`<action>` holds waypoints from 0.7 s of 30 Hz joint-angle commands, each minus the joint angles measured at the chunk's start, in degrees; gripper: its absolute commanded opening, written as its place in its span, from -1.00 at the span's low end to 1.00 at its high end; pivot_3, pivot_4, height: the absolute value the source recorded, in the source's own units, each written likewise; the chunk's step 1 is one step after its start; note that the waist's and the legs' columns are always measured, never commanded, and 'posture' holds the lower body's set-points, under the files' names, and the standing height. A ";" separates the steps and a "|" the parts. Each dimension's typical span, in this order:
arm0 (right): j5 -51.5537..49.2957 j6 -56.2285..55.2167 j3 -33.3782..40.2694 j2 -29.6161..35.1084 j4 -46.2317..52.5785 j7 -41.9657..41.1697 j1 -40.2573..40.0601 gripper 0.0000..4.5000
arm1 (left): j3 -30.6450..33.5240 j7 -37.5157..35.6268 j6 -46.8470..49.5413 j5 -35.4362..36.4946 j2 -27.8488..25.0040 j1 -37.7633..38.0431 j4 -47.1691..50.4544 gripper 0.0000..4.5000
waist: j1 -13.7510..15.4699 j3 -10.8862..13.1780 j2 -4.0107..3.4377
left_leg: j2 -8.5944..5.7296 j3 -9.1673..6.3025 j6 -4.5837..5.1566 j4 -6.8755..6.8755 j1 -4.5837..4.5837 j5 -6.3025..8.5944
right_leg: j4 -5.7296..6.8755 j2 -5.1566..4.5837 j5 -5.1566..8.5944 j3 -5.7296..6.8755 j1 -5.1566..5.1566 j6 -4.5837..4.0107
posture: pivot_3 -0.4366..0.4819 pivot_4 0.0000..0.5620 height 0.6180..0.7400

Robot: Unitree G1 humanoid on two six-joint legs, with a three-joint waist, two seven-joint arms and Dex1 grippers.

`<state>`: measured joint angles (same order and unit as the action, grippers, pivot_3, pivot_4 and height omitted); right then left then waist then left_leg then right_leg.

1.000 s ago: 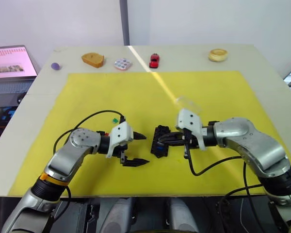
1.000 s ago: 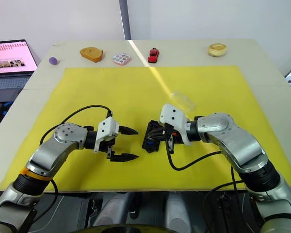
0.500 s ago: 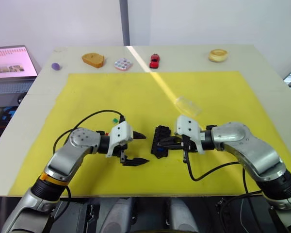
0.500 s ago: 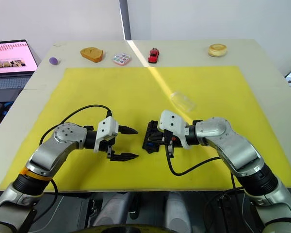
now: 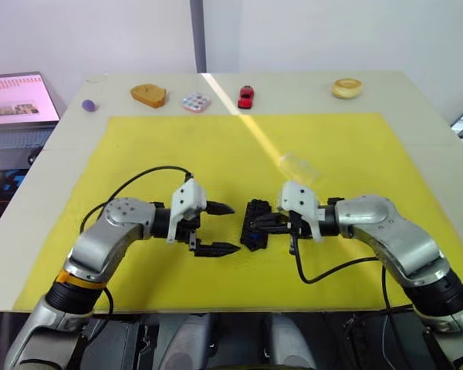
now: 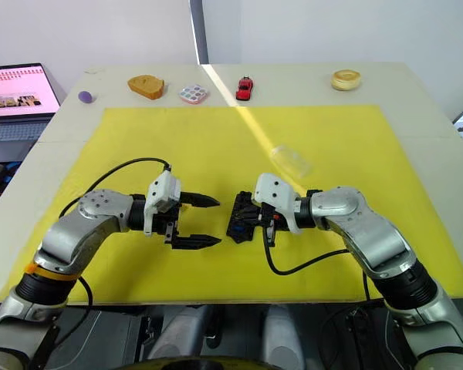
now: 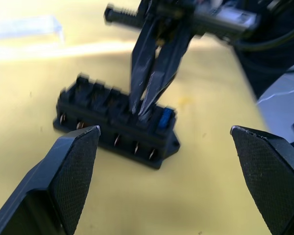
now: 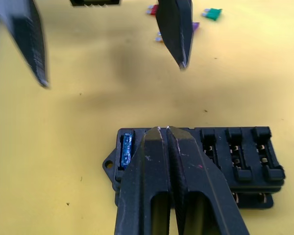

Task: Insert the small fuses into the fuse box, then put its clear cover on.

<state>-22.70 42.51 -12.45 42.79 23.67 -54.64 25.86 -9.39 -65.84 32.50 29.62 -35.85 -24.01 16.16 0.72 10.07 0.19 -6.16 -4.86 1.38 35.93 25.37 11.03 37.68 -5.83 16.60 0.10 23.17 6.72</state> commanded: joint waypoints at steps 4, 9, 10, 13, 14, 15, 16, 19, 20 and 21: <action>-6.98 5.21 11.09 7.65 4.62 -3.19 2.32 -0.95 | 11.50 -0.19 6.43 6.45 -8.76 -3.07 1.26 1.00 | -0.02 0.03 -0.02 | 0.00 0.00 0.01 -0.04 0.03 0.01 | -0.02 0.00 0.00 0.00 0.04 0.00 | -0.05 -0.47 1.00; -4.35 0.48 19.09 21.10 0.33 -10.08 -5.21 -0.95 | 20.18 -3.27 9.98 6.57 -21.43 1.33 -4.69 1.00 | -0.03 0.05 -0.03 | 0.00 0.04 0.02 -0.15 0.02 0.01 | -0.07 -0.02 0.01 -0.01 0.04 -0.01 | -0.05 -0.47 1.00; -3.87 -0.53 21.32 23.24 -1.88 -11.23 -7.00 -0.84 | 22.21 -4.57 9.44 6.10 -23.75 3.30 -6.65 1.00 | -0.04 0.06 -0.04 | 0.01 0.05 0.01 -0.14 0.03 0.01 | -0.07 -0.01 0.01 -0.01 0.05 -0.01 | -0.05 -0.47 1.00; -1.88 -4.41 25.06 26.80 -6.91 -12.85 -11.17 -0.34 | 25.87 -6.85 8.18 5.66 -27.51 7.12 -11.79 1.00 | -0.07 0.06 -0.07 | 0.03 0.08 0.01 -0.22 -0.03 0.02 | -0.14 -0.04 0.12 -0.03 0.07 -0.21 | -0.05 -0.47 1.00; -1.21 -5.74 25.53 27.11 -7.78 -12.81 -12.19 -0.08 | 26.59 -6.92 8.31 6.01 -27.78 7.51 -13.20 1.00 | -0.08 0.06 -0.07 | 0.03 0.09 0.00 -0.24 -0.04 0.02 | -0.15 -0.05 0.12 -0.03 0.07 -0.22 | -0.05 -0.47 1.00; -0.11 -7.63 25.80 27.72 -9.01 -13.50 -13.82 0.08 | 27.06 -7.49 7.90 5.83 -28.23 7.85 -15.62 1.00 | -0.02 0.06 -0.07 | 0.04 0.09 -0.01 -0.26 -0.04 0.02 | -0.16 -0.04 0.13 -0.03 0.07 -0.23 | -0.05 -0.47 1.00; 0.57 -8.94 26.09 28.09 -9.66 -14.07 -15.08 0.32 | 27.41 -8.03 7.52 5.67 -28.55 8.13 -17.24 1.00 | 0.07 0.06 -0.07 | 0.05 0.08 -0.02 -0.25 -0.04 0.03 | -0.16 -0.05 0.13 -0.04 0.07 -0.23 | -0.05 -0.47 1.00; 2.91 -12.89 25.91 28.61 -13.75 -14.33 -15.68 0.95 | 26.21 -9.62 4.49 3.27 -29.76 8.77 -20.71 1.00 | -0.09 0.08 -0.09 | 0.03 0.10 -0.12 -0.26 -0.01 0.09 | -0.20 -0.07 0.13 -0.05 0.09 -0.23 | -0.05 -0.47 1.00; 3.08 -13.33 26.00 28.41 -14.55 -14.13 -15.36 0.98 | 25.99 -10.00 3.94 2.95 -29.88 8.96 -21.04 1.00 | -0.12 0.08 -0.10 | 0.03 0.14 -0.12 -0.26 0.00 0.09 | -0.21 -0.07 0.12 -0.08 0.10 -0.23 | -0.05 -0.47 1.00; 3.34 -13.74 25.91 28.22 -15.24 -13.87 -14.84 0.98 | 25.67 -10.31 3.63 2.71 -29.89 8.97 -21.27 1.00 | -0.13 0.08 -0.11 | 0.03 0.16 -0.13 -0.28 -0.01 0.09 | -0.21 -0.08 0.12 -0.11 0.11 -0.23 | -0.05 -0.47 1.00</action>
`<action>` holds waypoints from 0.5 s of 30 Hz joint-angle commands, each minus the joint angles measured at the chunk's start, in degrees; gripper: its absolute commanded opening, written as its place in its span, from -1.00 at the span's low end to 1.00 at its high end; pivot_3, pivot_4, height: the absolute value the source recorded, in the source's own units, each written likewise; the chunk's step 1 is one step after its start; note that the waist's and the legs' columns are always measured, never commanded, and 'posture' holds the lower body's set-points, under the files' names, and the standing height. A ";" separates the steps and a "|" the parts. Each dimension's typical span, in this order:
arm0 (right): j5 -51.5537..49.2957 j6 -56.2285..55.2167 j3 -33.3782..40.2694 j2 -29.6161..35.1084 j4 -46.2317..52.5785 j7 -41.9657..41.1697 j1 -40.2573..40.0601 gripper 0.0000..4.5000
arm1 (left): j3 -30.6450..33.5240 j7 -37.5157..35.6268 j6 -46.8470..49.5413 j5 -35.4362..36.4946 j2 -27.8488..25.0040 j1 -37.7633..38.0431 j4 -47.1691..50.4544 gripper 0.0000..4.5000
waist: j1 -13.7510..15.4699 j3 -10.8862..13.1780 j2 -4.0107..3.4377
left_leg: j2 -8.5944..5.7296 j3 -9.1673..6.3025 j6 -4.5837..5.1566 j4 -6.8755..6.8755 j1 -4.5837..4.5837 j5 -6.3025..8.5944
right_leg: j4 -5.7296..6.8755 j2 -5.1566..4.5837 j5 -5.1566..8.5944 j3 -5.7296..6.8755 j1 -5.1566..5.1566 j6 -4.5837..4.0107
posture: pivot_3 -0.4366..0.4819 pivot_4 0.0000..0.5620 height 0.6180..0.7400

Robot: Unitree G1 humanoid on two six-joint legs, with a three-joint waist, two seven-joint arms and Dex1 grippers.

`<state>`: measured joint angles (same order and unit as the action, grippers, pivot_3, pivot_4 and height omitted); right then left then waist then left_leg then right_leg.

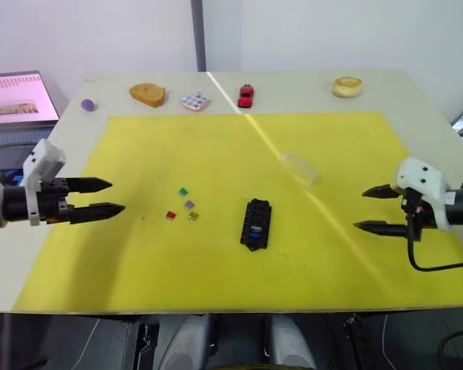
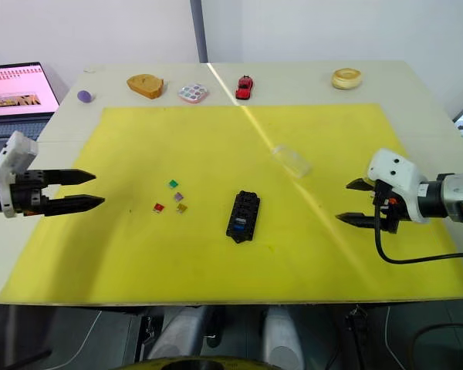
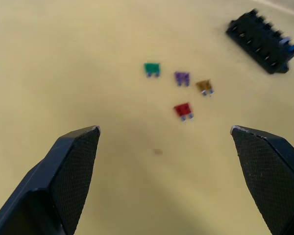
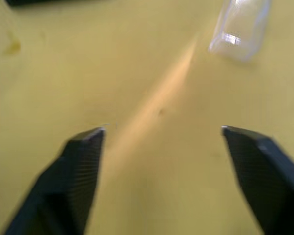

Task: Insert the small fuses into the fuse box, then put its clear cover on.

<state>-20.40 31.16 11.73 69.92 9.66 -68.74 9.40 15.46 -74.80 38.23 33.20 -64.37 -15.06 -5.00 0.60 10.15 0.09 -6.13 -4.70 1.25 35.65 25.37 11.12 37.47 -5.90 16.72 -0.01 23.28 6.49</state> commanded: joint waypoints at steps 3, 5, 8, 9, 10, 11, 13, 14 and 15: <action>1.19 -2.75 1.23 0.08 -1.77 1.31 3.15 0.98 | -0.10 -1.41 -2.80 -1.28 -0.73 -0.13 0.16 1.00 | -0.03 0.04 -0.07 | 0.01 0.00 -0.01 -0.05 0.00 0.01 | 0.00 0.00 0.00 -0.01 0.04 0.00 | -0.05 -0.47 1.00; 0.86 -2.47 0.30 -0.56 -0.98 1.59 4.46 0.98 | -0.92 -1.34 -2.47 -1.15 -0.14 -0.93 0.72 1.00 | -0.02 0.06 -0.13 | 0.02 0.01 -0.02 -0.08 0.00 0.01 | 0.00 0.00 0.00 -0.02 0.06 0.00 | -0.05 -0.47 1.00; -1.27 0.27 -2.43 -2.87 1.66 2.29 9.77 0.98 | -3.26 -1.59 -1.66 -0.94 1.60 -2.44 1.23 1.00 | -0.09 0.06 -0.14 | 0.03 0.01 -0.02 -0.09 -0.01 0.01 | 0.00 0.01 -0.02 -0.02 0.06 0.04 | -0.05 -0.47 1.00; -2.60 1.85 -3.42 -4.05 3.17 2.49 11.86 0.98 | -4.13 -1.69 -1.30 -0.81 2.43 -2.76 1.37 1.00 | -0.23 0.07 -0.15 | 0.02 0.01 -0.02 -0.09 0.00 0.00 | 0.00 0.01 -0.05 -0.03 0.06 0.10 | -0.05 -0.47 1.00; -3.68 3.17 -4.23 -5.18 4.57 2.73 13.62 0.98 | -4.82 -2.02 -0.20 -0.18 3.09 -3.10 1.44 1.00 | -0.24 0.08 -0.18 | 0.02 0.02 -0.02 -0.09 0.00 0.00 | 0.01 0.01 -0.08 -0.04 0.06 0.15 | -0.05 -0.47 1.00; -4.80 4.37 -5.18 -6.29 6.24 2.88 15.36 0.98 | -5.39 -2.45 1.89 1.13 3.87 -3.67 1.53 1.00 | -0.24 0.09 -0.17 | 0.02 0.02 -0.02 -0.09 0.01 0.00 | 0.02 0.01 -0.10 -0.04 0.06 0.18 | -0.05 -0.47 1.00; -6.63 6.54 -6.87 -8.04 9.04 3.03 18.41 0.98 | -6.33 -2.61 5.63 2.93 5.27 -4.95 1.03 1.00 | -0.26 0.09 -0.16 | 0.02 0.01 0.07 -0.10 0.06 -0.06 | 0.03 0.02 -0.11 -0.03 0.06 0.20 | -0.05 -0.47 1.00; -7.25 7.52 -7.54 -8.66 10.05 3.11 19.65 0.98 | -6.78 -2.75 6.65 3.12 5.68 -5.33 0.71 1.00 | -0.26 0.10 -0.15 | 0.02 0.01 0.09 -0.10 0.08 -0.07 | 0.06 0.02 -0.11 -0.03 0.07 0.21 | -0.05 -0.47 1.00; -7.35 8.06 -8.95 -9.60 11.34 3.49 21.20 0.98 | -7.58 -3.00 7.40 3.18 6.55 -5.75 -0.31 1.00 | -0.26 0.10 -0.15 | 0.02 0.01 0.10 -0.10 0.09 -0.08 | 0.06 0.03 -0.12 -0.03 0.07 0.21 | -0.05 -0.47 1.00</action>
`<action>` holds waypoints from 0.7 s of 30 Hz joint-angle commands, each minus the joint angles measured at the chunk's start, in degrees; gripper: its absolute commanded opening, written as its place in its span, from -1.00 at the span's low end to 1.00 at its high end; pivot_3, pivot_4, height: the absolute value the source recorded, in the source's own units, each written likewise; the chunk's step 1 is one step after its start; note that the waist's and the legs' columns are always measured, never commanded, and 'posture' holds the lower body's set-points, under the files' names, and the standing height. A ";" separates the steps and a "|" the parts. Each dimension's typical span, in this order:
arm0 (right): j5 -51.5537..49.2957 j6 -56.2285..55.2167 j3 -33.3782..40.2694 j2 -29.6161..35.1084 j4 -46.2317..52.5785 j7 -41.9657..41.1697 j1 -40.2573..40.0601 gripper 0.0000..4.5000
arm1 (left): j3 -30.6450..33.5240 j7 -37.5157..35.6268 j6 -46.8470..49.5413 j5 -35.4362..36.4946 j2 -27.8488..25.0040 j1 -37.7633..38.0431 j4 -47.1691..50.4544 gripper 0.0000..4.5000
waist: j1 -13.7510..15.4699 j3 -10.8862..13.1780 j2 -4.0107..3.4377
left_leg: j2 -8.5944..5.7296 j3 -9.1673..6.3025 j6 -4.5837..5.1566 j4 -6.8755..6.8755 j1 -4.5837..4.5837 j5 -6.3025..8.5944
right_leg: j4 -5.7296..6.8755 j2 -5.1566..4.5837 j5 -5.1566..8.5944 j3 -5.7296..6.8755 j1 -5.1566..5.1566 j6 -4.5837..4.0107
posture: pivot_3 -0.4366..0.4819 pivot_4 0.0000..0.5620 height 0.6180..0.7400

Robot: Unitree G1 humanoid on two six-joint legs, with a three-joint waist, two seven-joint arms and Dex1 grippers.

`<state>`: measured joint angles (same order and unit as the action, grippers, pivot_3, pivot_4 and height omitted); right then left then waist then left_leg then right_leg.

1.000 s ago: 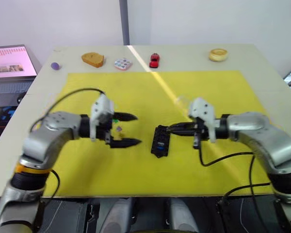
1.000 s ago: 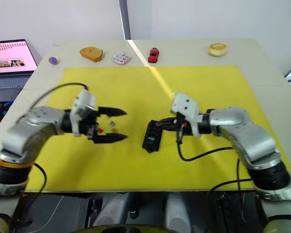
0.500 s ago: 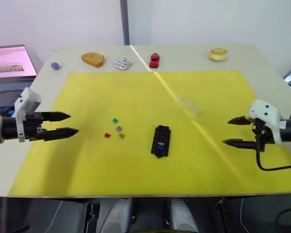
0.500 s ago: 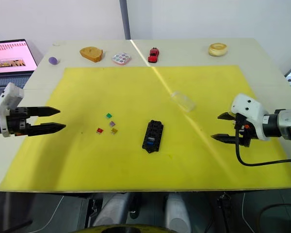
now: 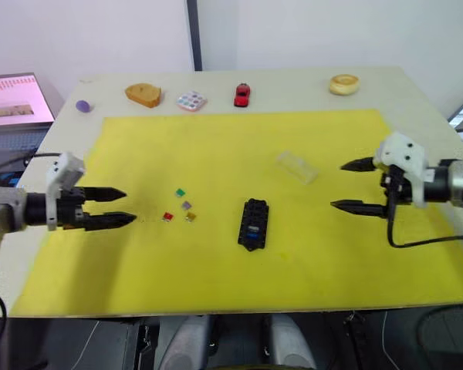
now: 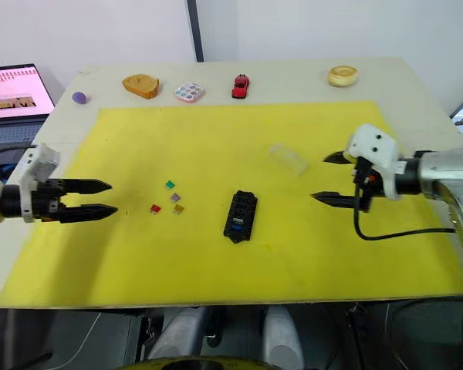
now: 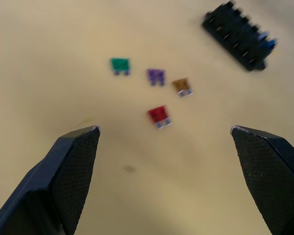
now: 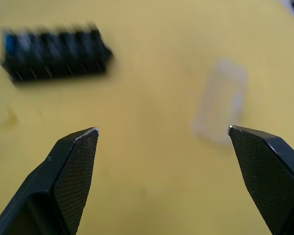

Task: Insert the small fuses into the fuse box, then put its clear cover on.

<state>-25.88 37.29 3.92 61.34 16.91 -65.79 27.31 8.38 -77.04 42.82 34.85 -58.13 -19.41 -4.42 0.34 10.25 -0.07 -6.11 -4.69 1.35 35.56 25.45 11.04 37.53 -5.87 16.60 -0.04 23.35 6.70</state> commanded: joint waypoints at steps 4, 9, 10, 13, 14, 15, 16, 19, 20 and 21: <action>-1.32 1.64 -6.18 -4.53 8.89 1.67 8.37 0.98 | -4.49 -0.73 8.14 1.68 4.51 -5.70 -6.44 1.00 | 0.23 -0.01 0.01 | -0.01 0.00 0.00 0.04 -0.05 0.00 | 0.00 0.00 0.00 0.02 0.03 0.00 | -0.05 -0.47 1.00; 0.18 3.07 -9.75 -6.86 11.18 3.72 10.95 0.98 | -9.88 -2.22 10.51 -1.37 7.34 -10.84 -15.07 1.00 | 0.36 -0.01 0.10 | -0.06 -0.01 0.02 0.15 -0.02 -0.01 | 0.03 0.00 -0.01 0.02 0.02 0.02 | -0.05 -0.47 1.00; -0.14 3.43 -9.89 -6.96 11.85 3.88 11.06 0.98 | -10.69 -2.28 10.79 -1.83 8.17 -11.75 -16.76 1.00 | 0.37 -0.01 0.10 | -0.05 -0.01 0.02 0.15 -0.02 -0.01 | 0.03 0.00 -0.01 0.03 0.02 0.02 | -0.05 -0.47 1.00; -0.18 3.56 -10.18 -7.13 12.82 4.34 10.74 1.00 | -12.35 -3.02 11.16 -3.10 9.71 -13.77 -19.67 0.63 | 0.35 -0.02 0.10 | -0.06 -0.01 0.03 0.19 -0.02 -0.01 | 0.10 0.00 -0.01 0.03 0.02 0.02 | -0.05 -0.47 1.00; 0.19 3.42 -10.42 -7.18 12.87 4.60 10.64 1.00 | -12.71 -3.06 11.19 -3.50 10.06 -14.34 -20.41 0.42 | 0.32 -0.02 0.10 | -0.06 -0.01 0.03 0.19 -0.03 -0.01 | 0.11 0.00 -0.01 0.03 0.02 0.02 | -0.05 -0.47 1.00; 0.75 3.19 -10.75 -7.29 12.79 4.99 10.60 1.00 | -13.04 -2.73 10.90 -4.12 10.63 -14.89 -21.34 0.25 | 0.31 -0.02 0.10 | -0.06 -0.01 0.03 0.20 -0.03 -0.01 | 0.11 0.00 -0.01 0.02 0.01 0.02 | -0.05 -0.47 1.00; 1.04 3.33 -11.06 -7.62 12.90 5.62 10.66 1.00 | -13.53 -2.76 10.76 -4.56 11.29 -15.05 -21.90 0.25 | 0.32 -0.02 0.10 | -0.06 -0.01 0.03 0.22 -0.02 -0.01 | 0.12 0.00 -0.01 0.02 0.01 0.02 | -0.05 -0.47 1.00; 0.93 3.78 -11.38 -8.05 13.51 6.23 10.79 1.00 | -14.81 -3.50 10.74 -5.75 12.38 -15.08 -22.50 0.25 | 0.36 -0.04 0.09 | -0.06 -0.01 0.03 0.23 -0.03 -0.01 | 0.15 0.00 -0.01 0.02 0.01 0.02 | -0.05 -0.47 1.00; 1.09 3.75 -11.47 -7.98 13.46 6.24 10.84 1.00 | -15.00 -3.74 11.02 -5.95 12.53 -15.31 -22.94 0.25 | 0.41 -0.04 0.09 | -0.06 -0.01 0.03 0.24 -0.03 -0.01 | 0.16 0.00 -0.01 0.02 0.00 0.02 | -0.05 -0.47 1.00; 1.23 3.73 -11.53 -7.93 13.40 6.28 10.88 1.00 | -15.06 -3.93 11.24 -6.13 12.64 -15.51 -23.28 0.25 | 0.42 -0.04 0.09 | -0.06 -0.02 0.03 0.26 -0.03 -0.01 | 0.17 0.00 -0.01 0.02 0.01 0.02 | -0.05 -0.47 1.00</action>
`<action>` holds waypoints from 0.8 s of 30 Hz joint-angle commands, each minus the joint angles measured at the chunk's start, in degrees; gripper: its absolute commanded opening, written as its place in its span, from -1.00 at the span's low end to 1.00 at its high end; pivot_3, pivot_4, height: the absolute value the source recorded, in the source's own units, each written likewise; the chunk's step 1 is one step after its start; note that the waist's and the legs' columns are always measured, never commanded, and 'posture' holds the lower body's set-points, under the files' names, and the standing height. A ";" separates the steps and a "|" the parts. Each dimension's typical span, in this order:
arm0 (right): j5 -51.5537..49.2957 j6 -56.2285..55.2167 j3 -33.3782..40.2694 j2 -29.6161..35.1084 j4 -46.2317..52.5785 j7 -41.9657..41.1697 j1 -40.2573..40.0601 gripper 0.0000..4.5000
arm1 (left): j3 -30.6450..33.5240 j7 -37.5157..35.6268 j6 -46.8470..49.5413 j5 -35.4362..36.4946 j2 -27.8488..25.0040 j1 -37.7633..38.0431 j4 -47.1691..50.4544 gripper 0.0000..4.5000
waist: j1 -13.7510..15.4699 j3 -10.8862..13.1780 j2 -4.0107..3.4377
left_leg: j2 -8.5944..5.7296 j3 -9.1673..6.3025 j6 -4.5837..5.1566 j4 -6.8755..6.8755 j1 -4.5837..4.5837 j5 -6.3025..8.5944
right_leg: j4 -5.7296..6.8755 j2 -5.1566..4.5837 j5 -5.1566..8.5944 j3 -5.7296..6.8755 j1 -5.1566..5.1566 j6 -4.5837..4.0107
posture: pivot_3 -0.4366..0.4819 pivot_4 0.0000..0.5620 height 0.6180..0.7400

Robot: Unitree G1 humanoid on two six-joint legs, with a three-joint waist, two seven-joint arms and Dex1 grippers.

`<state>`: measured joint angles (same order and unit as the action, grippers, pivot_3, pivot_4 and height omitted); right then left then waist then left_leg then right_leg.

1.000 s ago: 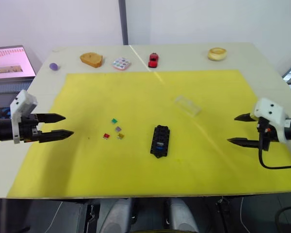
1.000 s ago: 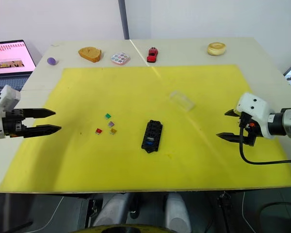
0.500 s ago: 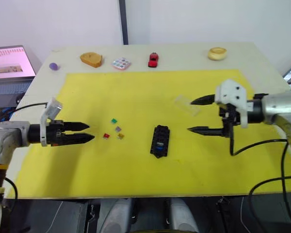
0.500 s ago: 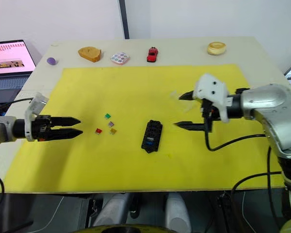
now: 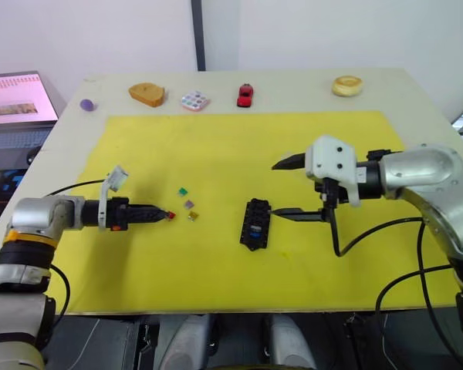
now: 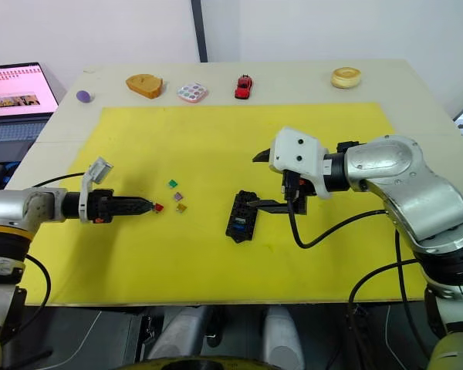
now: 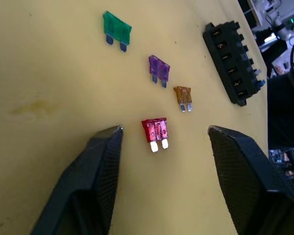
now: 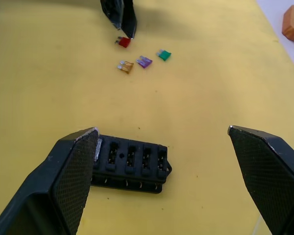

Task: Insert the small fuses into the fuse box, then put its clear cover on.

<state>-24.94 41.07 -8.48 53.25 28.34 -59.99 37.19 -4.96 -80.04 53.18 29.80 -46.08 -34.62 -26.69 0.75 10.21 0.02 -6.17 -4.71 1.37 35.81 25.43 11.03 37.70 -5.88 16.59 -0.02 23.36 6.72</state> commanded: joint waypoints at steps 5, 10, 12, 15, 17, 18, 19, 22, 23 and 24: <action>0.21 0.33 0.99 0.52 2.09 0.20 1.12 1.00 | -2.20 -1.73 0.66 -1.54 1.65 0.49 0.08 0.25 | -0.01 -0.01 0.00 | -0.01 0.00 0.03 0.07 0.00 0.02 | 0.00 0.00 0.00 0.00 -0.02 0.00 | -0.05 -0.47 1.00; 0.87 0.33 0.68 1.08 1.86 -0.56 1.31 1.00 | -2.66 -2.68 1.05 -1.62 2.31 0.51 0.86 0.25 | 0.03 -0.01 0.00 | -0.02 0.00 0.04 0.11 0.00 0.02 | 0.02 -0.01 0.00 0.01 -0.04 0.00 | -0.05 -0.47 1.00; 0.99 0.34 0.65 1.26 2.08 -0.92 1.11 1.00 | -2.48 -2.46 1.40 -1.53 2.90 0.49 1.14 0.25 | 0.04 -0.01 -0.01 | -0.02 0.00 0.05 0.12 0.00 0.03 | 0.02 -0.01 0.00 0.01 -0.04 0.00 | -0.05 -0.47 1.00; 1.15 0.47 0.64 1.26 2.22 -1.10 1.01 1.00 | -2.10 -1.98 1.29 -1.81 3.58 0.32 0.57 0.25 | 0.06 -0.01 -0.01 | -0.03 0.00 0.06 0.13 0.00 0.03 | 0.02 -0.02 0.00 0.01 -0.05 0.00 | -0.05 -0.47 1.00; 1.09 0.69 0.63 1.21 2.12 -1.19 1.14 1.00 | -2.20 -1.81 1.27 -2.17 3.83 0.43 0.22 0.25 | 0.07 -0.01 -0.01 | -0.03 0.00 0.06 0.15 0.00 0.04 | 0.02 -0.02 0.00 0.01 -0.06 0.00 | -0.05 -0.47 1.00; 1.12 0.79 0.61 1.21 2.08 -1.20 1.13 1.00 | -2.08 -1.57 1.34 -2.26 3.93 0.48 0.06 0.25 | 0.07 -0.01 -0.01 | -0.03 -0.01 0.06 0.16 0.00 0.04 | 0.02 -0.02 0.00 0.01 -0.08 0.00 | -0.05 -0.47 1.00; 1.20 0.80 0.60 1.24 1.99 -1.24 1.12 1.00 | -1.96 -1.39 1.35 -2.36 4.02 0.48 -0.17 0.13 | 0.08 -0.02 -0.01 | -0.03 -0.01 0.07 0.17 0.00 0.04 | 0.02 -0.02 0.00 0.01 -0.08 0.00 | -0.05 -0.47 1.00; 1.21 1.08 0.47 1.46 1.96 -1.56 1.05 1.00 | -1.46 -0.69 1.45 -2.58 4.20 0.32 -0.85 -0.37 | 0.04 -0.02 0.00 | -0.04 -0.01 0.08 0.18 0.00 0.05 | 0.02 -0.02 0.00 0.01 -0.08 0.00 | -0.05 -0.47 1.00; 1.11 1.27 0.40 1.50 2.08 -1.64 1.06 1.00 | -1.47 -0.83 1.26 -2.72 4.14 0.39 -0.94 -0.60 | 0.00 -0.01 -0.01 | -0.04 -0.01 0.08 0.18 0.00 0.05 | 0.02 -0.02 0.00 0.01 -0.08 0.00 | -0.05 -0.47 1.00; 1.01 1.47 0.30 1.41 2.32 -1.60 1.19 1.00 | -1.65 -1.03 0.98 -2.94 4.01 0.54 -0.90 -0.82 | -0.04 -0.01 0.00 | -0.04 0.00 0.09 0.18 0.00 0.05 | 0.02 -0.02 0.00 0.01 -0.07 0.00 | -0.05 -0.47 1.00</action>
<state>-23.76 42.48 -8.74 53.99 28.88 -61.31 37.19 -5.31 -80.54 53.55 27.19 -42.47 -35.02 -27.89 0.72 10.20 0.02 -6.20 -4.71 1.46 35.99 25.43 11.09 37.72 -5.89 16.59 -0.01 23.29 6.73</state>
